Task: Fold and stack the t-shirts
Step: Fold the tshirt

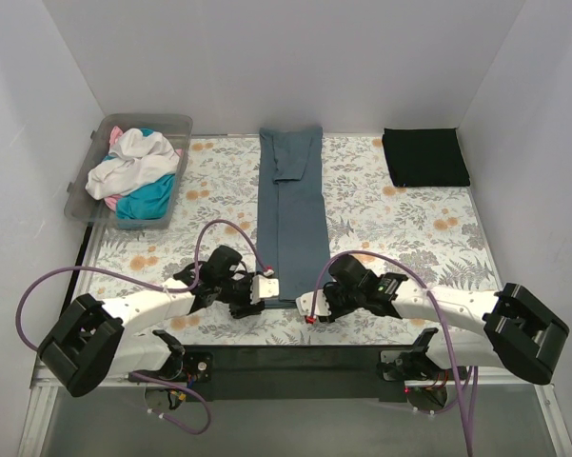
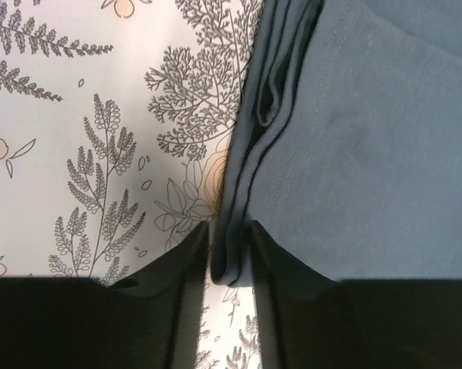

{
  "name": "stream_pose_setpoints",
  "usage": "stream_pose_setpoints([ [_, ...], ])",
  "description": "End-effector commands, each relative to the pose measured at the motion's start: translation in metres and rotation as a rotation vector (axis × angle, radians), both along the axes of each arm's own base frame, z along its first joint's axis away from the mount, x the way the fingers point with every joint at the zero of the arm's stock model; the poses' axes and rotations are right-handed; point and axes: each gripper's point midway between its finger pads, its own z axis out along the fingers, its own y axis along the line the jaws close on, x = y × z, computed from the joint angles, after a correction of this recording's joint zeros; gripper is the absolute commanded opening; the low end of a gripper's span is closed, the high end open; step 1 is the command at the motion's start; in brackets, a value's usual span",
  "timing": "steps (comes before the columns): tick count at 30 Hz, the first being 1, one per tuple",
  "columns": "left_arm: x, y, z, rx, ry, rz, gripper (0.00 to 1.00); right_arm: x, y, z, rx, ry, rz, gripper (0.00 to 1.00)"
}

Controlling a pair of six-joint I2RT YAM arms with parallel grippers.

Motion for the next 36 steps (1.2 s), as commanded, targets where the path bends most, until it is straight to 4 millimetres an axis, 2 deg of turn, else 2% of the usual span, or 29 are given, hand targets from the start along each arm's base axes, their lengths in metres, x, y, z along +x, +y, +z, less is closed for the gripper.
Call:
stream_pose_setpoints([
  [1,-0.003,0.007,-0.012,0.048,-0.024,-0.022,0.40,-0.018,-0.018,-0.026,-0.072,0.070,0.014,0.32],
  [2,-0.004,0.009,-0.013,0.057,-0.021,-0.025,0.37,-0.019,-0.020,-0.028,-0.081,0.073,0.012,0.21],
  [4,-0.008,0.014,-0.019,0.090,0.005,-0.026,0.25,-0.019,-0.022,-0.030,-0.094,0.080,-0.010,0.13],
  [6,-0.011,0.014,-0.017,0.091,0.016,-0.033,0.17,-0.014,-0.022,-0.028,-0.097,0.072,-0.041,0.02],
  [8,-0.014,0.012,-0.011,0.072,0.020,-0.044,0.06,-0.013,-0.021,-0.023,-0.098,0.076,-0.064,0.01],
  [11,-0.018,0.007,0.004,0.026,0.026,-0.055,0.00,-0.013,-0.013,-0.006,-0.081,0.096,-0.083,0.01],
  [13,-0.022,0.008,0.008,0.030,0.043,-0.058,0.00,-0.013,-0.007,0.008,-0.048,0.097,-0.081,0.01],
  [16,-0.025,0.011,0.006,0.042,0.051,-0.059,0.00,-0.016,-0.007,0.012,-0.043,0.111,-0.089,0.01],
  [17,-0.025,0.012,0.005,0.045,0.052,-0.062,0.00,-0.013,-0.009,0.010,-0.056,0.107,-0.113,0.06],
  [19,-0.025,0.012,0.003,0.052,0.057,-0.059,0.00,-0.012,-0.011,0.009,-0.063,0.099,-0.115,0.29],
  [20,-0.024,0.012,0.002,0.057,0.060,-0.056,0.00,-0.012,-0.010,0.011,-0.052,0.094,-0.108,0.45],
  [23,-0.024,0.012,0.002,0.058,0.067,-0.052,0.00,-0.014,-0.006,0.015,-0.037,0.096,-0.091,0.59],
  [27,-0.024,0.011,0.001,0.056,0.069,-0.047,0.00,-0.014,-0.004,0.015,-0.035,0.090,-0.076,0.55],
  [32,-0.025,0.011,0.002,0.049,0.072,-0.044,0.00,-0.028,0.006,0.043,0.027,0.120,0.007,0.43],
  [34,-0.024,0.011,0.002,0.049,0.071,-0.046,0.00,-0.033,0.011,0.057,0.069,0.106,0.039,0.42],
  [36,-0.024,0.011,0.002,0.051,0.072,-0.042,0.00,-0.031,0.013,0.058,0.075,0.092,0.043,0.44],
])
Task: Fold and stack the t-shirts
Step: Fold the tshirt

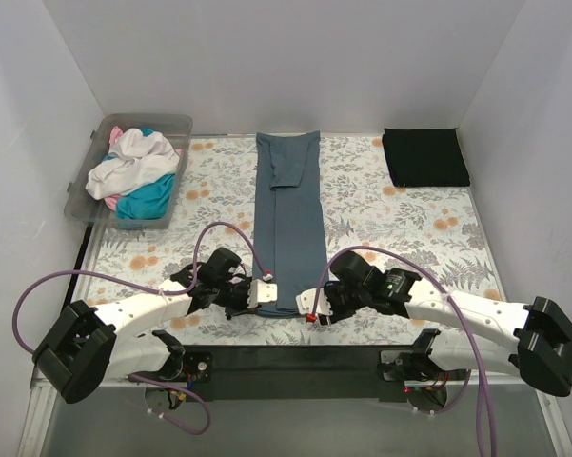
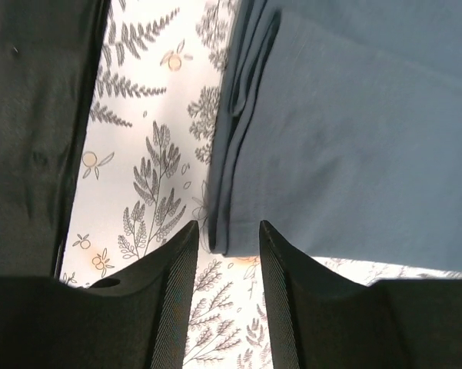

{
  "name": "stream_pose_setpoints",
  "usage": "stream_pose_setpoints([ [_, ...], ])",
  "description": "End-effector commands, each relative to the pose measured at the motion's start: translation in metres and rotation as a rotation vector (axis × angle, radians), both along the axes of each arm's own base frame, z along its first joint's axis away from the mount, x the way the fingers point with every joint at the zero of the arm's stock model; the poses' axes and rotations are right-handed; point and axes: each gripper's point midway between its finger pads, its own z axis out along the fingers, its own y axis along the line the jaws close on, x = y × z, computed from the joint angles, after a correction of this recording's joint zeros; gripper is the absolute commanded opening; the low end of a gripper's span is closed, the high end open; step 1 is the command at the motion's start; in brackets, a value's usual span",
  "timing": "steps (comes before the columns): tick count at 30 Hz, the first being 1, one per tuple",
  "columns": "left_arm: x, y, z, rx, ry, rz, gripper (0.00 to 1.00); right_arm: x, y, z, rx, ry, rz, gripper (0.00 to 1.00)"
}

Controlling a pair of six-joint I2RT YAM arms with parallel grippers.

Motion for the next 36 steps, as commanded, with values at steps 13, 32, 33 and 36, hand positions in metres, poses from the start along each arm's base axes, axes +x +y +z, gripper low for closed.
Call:
stream_pose_setpoints([
  [13,-0.009,0.000,0.004,-0.007,0.042,0.008,0.00,0.002,-0.008,-0.038,-0.097,-0.002,0.025,0.53],
  [32,-0.009,-0.002,0.008,-0.021,0.036,-0.008,0.00,-0.004,-0.034,-0.088,-0.271,0.131,-0.032,0.22],
  [33,-0.010,-0.002,0.008,-0.023,0.037,-0.007,0.00,-0.005,-0.035,-0.090,-0.276,0.134,-0.033,0.19],
  [36,-0.011,-0.002,0.008,-0.028,0.036,-0.008,0.00,-0.005,-0.034,-0.084,-0.266,0.139,-0.041,0.01],
])
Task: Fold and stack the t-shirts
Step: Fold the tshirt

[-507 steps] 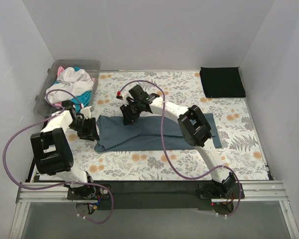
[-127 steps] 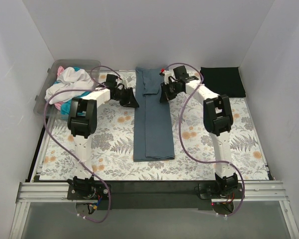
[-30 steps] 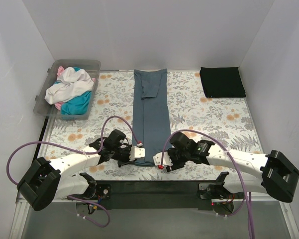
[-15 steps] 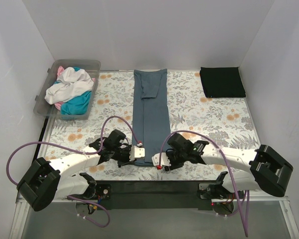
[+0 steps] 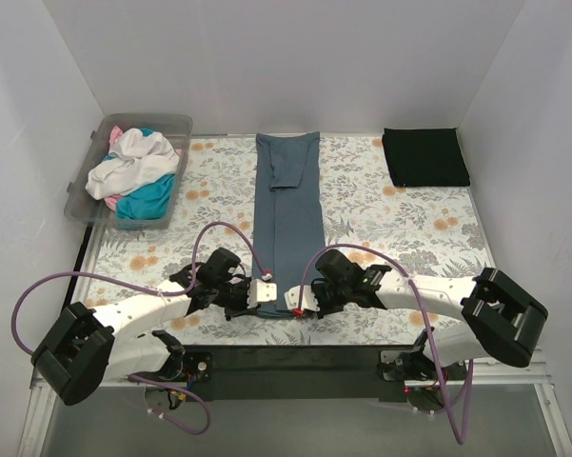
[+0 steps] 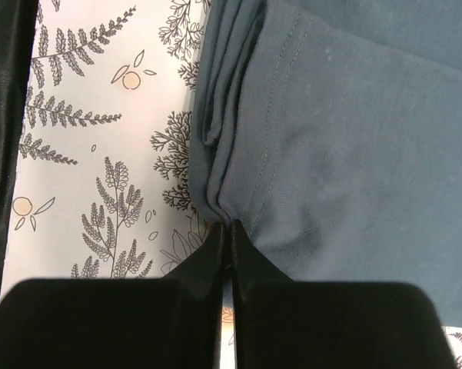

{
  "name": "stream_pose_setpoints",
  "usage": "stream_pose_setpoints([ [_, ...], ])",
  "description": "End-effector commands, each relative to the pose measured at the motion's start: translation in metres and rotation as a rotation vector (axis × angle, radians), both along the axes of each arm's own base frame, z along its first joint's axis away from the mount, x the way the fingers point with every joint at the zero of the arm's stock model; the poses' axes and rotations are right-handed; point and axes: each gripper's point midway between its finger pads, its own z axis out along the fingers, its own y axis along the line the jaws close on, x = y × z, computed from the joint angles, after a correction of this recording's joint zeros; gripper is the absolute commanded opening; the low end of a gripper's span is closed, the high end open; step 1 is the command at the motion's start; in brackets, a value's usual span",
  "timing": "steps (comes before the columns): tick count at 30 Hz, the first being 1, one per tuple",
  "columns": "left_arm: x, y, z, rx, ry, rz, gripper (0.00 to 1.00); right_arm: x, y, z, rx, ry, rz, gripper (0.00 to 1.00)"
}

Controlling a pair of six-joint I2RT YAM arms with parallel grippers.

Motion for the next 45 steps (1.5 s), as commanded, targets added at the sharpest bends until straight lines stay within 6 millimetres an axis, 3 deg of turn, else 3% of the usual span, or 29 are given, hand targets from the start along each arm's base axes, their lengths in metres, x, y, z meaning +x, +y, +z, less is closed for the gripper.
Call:
stream_pose_setpoints([
  [1,-0.008,-0.003,0.009,-0.034,0.013,-0.025,0.00,-0.025,-0.055,-0.036,-0.232,0.112,-0.049,0.01],
  [5,-0.021,-0.007,0.027,-0.092,0.004,-0.101,0.00,-0.031,-0.045,-0.011,-0.168,0.105,-0.024,0.01],
  [11,-0.032,0.001,0.039,-0.074,0.038,-0.104,0.00,-0.051,-0.025,0.029,-0.087,0.153,0.011,0.01],
  [17,-0.011,-0.006,0.063,-0.076,0.013,-0.007,0.00,-0.018,-0.018,0.053,-0.034,0.087,-0.031,0.01],
  [23,0.051,-0.010,0.094,-0.124,-0.119,0.094,0.00,0.023,-0.012,0.079,0.008,-0.007,-0.043,0.01],
  [29,0.121,-0.005,0.100,-0.143,-0.202,0.173,0.00,0.087,-0.009,0.090,0.007,-0.071,-0.087,0.01],
  [30,0.137,-0.009,0.110,-0.165,-0.249,0.183,0.00,0.099,-0.012,0.084,-0.011,-0.063,-0.105,0.01],
  [32,0.157,-0.005,0.103,-0.153,-0.250,0.196,0.00,0.121,-0.006,0.095,0.004,-0.106,-0.094,0.01],
  [33,0.172,-0.007,0.114,-0.172,-0.283,0.206,0.00,0.133,-0.009,0.087,-0.012,-0.099,-0.108,0.01],
  [34,0.183,-0.004,0.115,-0.178,-0.289,0.221,0.00,0.147,-0.004,0.096,0.001,-0.128,-0.104,0.01],
  [35,0.193,-0.004,0.108,-0.172,-0.280,0.227,0.00,0.155,-0.004,0.095,0.000,-0.128,-0.110,0.01],
  [36,0.209,0.000,0.117,-0.184,-0.305,0.247,0.00,0.168,-0.008,0.088,-0.011,-0.118,-0.126,0.01],
  [37,0.218,0.002,0.109,-0.180,-0.286,0.261,0.00,0.181,-0.004,0.097,0.006,-0.138,-0.132,0.01],
  [38,0.226,0.002,0.109,-0.185,-0.290,0.264,0.00,0.189,-0.004,0.090,-0.006,-0.129,-0.136,0.01],
  [44,0.278,0.008,0.106,-0.184,-0.324,0.293,0.00,0.241,-0.001,0.097,0.007,-0.190,-0.146,0.01],
  [45,0.283,0.010,0.104,-0.183,-0.320,0.297,0.00,0.248,-0.002,0.090,-0.003,-0.185,-0.148,0.01],
])
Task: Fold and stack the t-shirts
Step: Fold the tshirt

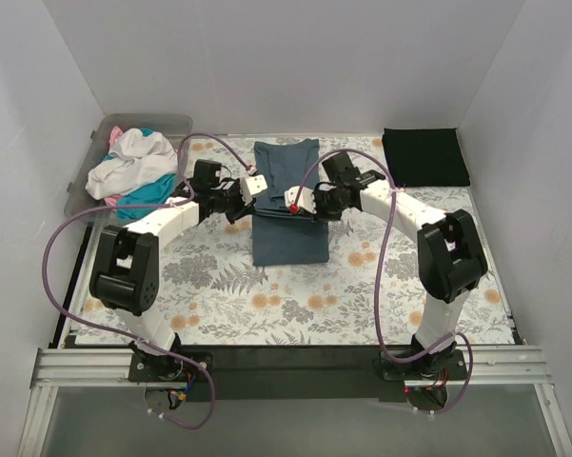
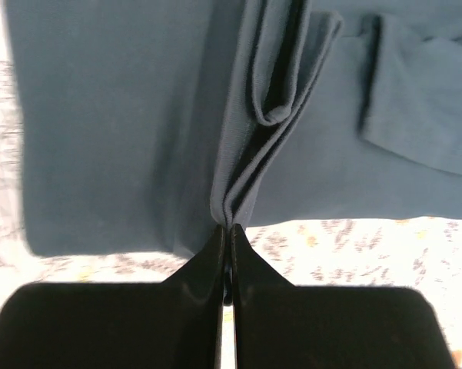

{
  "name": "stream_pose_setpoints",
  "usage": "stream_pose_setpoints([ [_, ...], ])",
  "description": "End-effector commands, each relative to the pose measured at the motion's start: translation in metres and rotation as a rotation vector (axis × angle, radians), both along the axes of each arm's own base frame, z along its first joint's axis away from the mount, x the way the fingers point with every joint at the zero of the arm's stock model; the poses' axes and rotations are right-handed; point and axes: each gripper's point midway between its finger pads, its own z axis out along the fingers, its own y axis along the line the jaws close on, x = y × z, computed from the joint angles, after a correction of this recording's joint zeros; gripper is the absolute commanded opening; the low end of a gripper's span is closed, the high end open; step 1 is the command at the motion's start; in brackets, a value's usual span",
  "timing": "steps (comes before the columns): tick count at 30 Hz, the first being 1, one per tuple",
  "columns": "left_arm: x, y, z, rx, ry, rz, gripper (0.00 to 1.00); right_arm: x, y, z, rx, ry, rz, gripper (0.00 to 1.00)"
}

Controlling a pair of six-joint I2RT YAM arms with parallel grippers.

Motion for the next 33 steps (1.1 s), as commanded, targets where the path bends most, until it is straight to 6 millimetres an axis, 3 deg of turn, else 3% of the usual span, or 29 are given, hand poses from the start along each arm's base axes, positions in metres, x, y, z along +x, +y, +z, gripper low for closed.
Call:
stream_pose_setpoints([
  [1,0.035,0.002,0.022,-0.015,-0.101,0.001,0.00,0.031,-0.002,0.011,-0.010,-0.075,0.034,0.01],
  [5,0.057,0.006,0.015,-0.021,-0.098,0.029,0.00,0.061,-0.002,0.009,-0.002,-0.090,0.012,0.01],
  [11,0.073,0.009,0.000,-0.014,-0.085,0.054,0.00,0.078,0.001,-0.005,-0.016,-0.087,0.003,0.01],
  [12,0.077,0.009,0.000,-0.012,-0.087,0.066,0.05,0.081,0.002,-0.005,-0.014,-0.085,-0.017,0.08],
  [13,0.082,0.014,-0.004,0.001,-0.084,0.103,0.14,0.090,0.002,0.001,-0.015,-0.101,-0.044,0.41],
  [15,0.089,0.017,0.002,-0.007,-0.105,0.146,0.36,0.099,0.002,0.008,0.002,-0.101,-0.089,0.64],
  [18,0.093,0.021,0.016,-0.033,-0.129,0.178,0.53,0.095,-0.004,0.025,0.026,-0.111,-0.116,0.60],
  [19,0.090,0.023,0.023,-0.042,-0.135,0.191,0.56,0.086,-0.008,0.019,0.019,-0.090,-0.117,0.60],
  [20,0.088,0.024,0.028,-0.048,-0.138,0.196,0.56,0.080,-0.010,0.034,0.038,-0.104,-0.125,0.60],
  [24,0.054,0.023,0.044,-0.094,-0.108,0.162,0.52,0.043,-0.016,0.045,0.080,-0.057,-0.126,0.56],
  [25,0.041,0.022,0.057,-0.112,-0.116,0.142,0.51,0.034,-0.016,0.043,0.082,-0.042,-0.120,0.54],
  [26,0.018,0.017,0.044,-0.131,-0.049,0.099,0.45,0.016,-0.019,0.035,0.069,-0.013,-0.109,0.53],
  [28,-0.005,0.009,0.041,-0.122,-0.039,0.065,0.41,-0.002,-0.019,0.027,0.062,0.014,-0.092,0.52],
  [29,-0.022,0.009,0.021,-0.095,0.001,0.061,0.40,-0.012,-0.016,0.027,0.065,0.025,-0.081,0.52],
  [33,-0.055,-0.003,0.007,-0.080,-0.006,0.019,0.44,-0.041,-0.010,0.004,0.041,0.095,-0.061,0.49],
])
